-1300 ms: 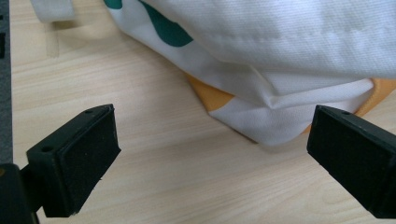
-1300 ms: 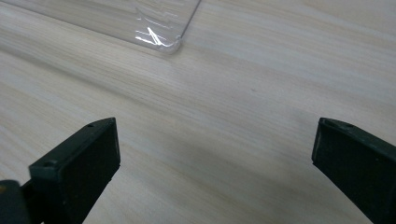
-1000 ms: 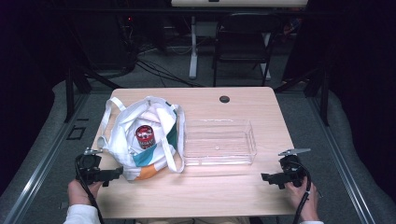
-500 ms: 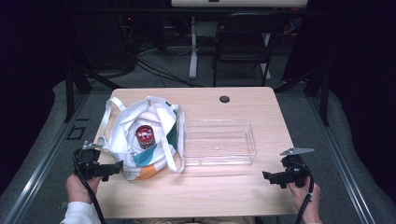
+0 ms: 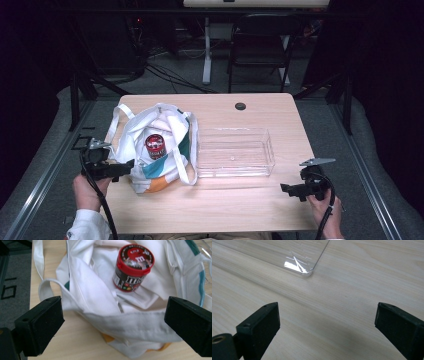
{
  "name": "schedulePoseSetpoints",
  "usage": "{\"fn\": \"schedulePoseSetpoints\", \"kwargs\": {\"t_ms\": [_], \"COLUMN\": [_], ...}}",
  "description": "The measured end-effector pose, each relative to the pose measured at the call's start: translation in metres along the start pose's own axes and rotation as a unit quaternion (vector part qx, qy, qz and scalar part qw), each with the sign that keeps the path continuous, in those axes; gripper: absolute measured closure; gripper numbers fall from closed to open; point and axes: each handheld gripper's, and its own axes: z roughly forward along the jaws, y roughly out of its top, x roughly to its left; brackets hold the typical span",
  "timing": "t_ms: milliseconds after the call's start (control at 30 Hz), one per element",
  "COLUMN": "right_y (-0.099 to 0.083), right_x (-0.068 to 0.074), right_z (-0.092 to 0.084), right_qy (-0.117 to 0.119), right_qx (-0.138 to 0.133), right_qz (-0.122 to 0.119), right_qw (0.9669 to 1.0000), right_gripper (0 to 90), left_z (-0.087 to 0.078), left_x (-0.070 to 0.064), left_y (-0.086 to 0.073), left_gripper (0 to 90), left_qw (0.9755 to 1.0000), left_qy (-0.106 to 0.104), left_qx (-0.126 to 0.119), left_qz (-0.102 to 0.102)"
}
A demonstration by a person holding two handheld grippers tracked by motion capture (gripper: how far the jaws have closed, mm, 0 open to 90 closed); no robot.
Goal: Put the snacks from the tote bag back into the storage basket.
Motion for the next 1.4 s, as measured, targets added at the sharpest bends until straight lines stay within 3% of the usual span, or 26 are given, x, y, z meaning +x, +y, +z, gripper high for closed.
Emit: {"fn": "schedulePoseSetpoints", "kwargs": {"t_ms": [300,867,1400], "right_y": [-0.001,-0.003,-0.003], "right_x": [0.0,-0.001,0.0], "right_z": [0.002,0.002,0.003], "right_qy": [0.009,0.008,0.009], "right_qx": [0.007,0.008,0.012], "right_qz": [0.0,0.004,0.004], "right_qw": [0.9999,0.9999,0.9999], "right_gripper": [5.6,6.3,6.6], "left_z": [0.01,0.031,0.059], "left_x": [-0.008,-0.017,-0.027], "left_y": [0.024,0.049,0.067], "left_gripper": [0.3,0.2,0.2], "left_qw": [0.9998,0.9991,0.9979], "left_qy": [-0.01,-0.024,-0.036], "left_qx": [-0.009,-0.008,0.022], "left_qz": [0.015,0.034,0.049]}}
